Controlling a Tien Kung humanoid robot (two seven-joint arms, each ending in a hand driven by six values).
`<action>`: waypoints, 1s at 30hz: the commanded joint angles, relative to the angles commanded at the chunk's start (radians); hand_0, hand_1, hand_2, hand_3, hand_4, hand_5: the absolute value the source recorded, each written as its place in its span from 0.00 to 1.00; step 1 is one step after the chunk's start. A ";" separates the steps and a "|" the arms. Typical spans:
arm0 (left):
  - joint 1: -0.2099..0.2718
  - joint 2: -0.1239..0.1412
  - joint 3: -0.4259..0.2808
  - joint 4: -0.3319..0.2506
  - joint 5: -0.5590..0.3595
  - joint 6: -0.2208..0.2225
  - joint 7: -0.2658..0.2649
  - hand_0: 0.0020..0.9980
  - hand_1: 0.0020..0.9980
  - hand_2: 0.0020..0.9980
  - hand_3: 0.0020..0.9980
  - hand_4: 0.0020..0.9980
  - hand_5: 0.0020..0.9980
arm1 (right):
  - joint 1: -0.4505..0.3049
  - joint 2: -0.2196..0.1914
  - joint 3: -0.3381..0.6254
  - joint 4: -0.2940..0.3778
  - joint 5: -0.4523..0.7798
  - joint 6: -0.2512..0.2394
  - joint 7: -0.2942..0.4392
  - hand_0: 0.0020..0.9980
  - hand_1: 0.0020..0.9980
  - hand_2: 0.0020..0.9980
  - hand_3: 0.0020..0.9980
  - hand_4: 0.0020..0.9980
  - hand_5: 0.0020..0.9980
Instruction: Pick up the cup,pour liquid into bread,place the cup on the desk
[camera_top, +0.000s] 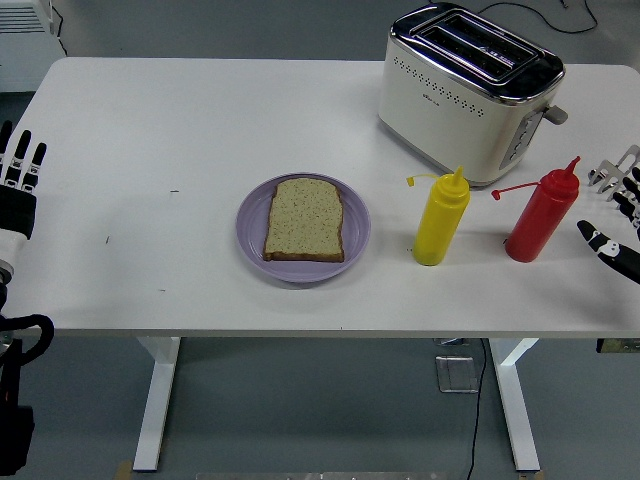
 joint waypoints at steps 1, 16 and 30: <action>0.000 0.000 0.000 0.000 0.000 0.000 0.000 0.80 0.79 0.81 0.72 0.52 1.00 | 0.001 -0.001 -0.007 0.001 0.005 0.002 -0.001 1.00 0.95 1.00 1.00 0.89 0.21; 0.000 0.000 0.001 -0.001 0.003 -0.002 0.001 0.80 0.79 0.81 0.72 0.51 1.00 | 0.048 0.019 -0.073 0.004 0.070 0.009 -0.014 1.00 0.95 1.00 1.00 0.91 0.19; 0.002 0.000 0.004 -0.002 0.007 -0.001 0.000 0.80 0.79 0.81 0.72 0.51 0.99 | 0.122 0.050 -0.154 -0.065 0.120 -0.009 -0.022 1.00 0.95 1.00 1.00 0.91 0.20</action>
